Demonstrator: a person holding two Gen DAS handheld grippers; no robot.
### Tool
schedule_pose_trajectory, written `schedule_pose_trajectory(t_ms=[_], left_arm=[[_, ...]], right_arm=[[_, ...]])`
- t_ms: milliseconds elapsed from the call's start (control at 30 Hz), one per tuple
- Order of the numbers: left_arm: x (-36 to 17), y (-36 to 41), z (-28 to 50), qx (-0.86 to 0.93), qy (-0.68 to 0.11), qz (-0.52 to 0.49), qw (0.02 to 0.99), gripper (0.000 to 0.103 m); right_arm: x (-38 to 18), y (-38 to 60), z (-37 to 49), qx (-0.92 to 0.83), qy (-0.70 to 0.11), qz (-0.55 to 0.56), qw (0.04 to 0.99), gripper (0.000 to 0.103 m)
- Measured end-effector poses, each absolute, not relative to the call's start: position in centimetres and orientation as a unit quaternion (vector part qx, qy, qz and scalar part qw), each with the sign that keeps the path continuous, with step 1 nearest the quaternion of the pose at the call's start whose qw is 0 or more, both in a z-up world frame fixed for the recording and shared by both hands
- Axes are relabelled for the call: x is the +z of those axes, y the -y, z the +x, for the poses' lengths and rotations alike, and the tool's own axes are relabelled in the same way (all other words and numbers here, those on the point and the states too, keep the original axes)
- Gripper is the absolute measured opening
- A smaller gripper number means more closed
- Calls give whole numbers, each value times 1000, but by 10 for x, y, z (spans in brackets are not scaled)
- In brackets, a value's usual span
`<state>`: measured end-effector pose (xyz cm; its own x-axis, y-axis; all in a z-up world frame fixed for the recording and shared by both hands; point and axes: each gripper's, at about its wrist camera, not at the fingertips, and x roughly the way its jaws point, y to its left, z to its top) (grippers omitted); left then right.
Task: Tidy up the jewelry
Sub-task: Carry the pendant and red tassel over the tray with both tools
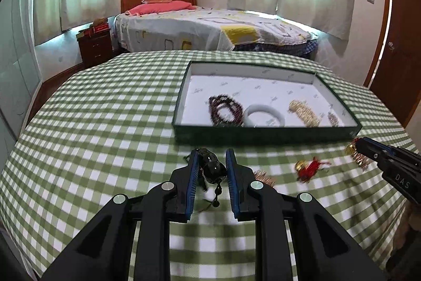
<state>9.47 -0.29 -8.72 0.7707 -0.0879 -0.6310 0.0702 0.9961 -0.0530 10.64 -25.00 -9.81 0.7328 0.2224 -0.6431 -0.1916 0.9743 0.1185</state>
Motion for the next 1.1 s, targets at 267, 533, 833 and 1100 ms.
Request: schedule_pose_trajectory(t_ms=[267, 533, 833, 1100], left_arm=[[-63, 24, 122, -76, -315, -17, 946, 22], [-35, 52, 166, -96, -269, 3, 958, 22], [-42, 81, 228, -105, -271, 8, 957, 22], [-94, 100, 283, -116, -367, 11, 923, 22]], right_arm=[[-72, 255, 132, 110, -316, 28, 942, 13], [-44, 263, 177, 105, -280, 32, 954, 13], [-53, 269, 229, 96, -277, 17, 956, 14], [-100, 279, 269, 87, -337, 12, 937, 14]])
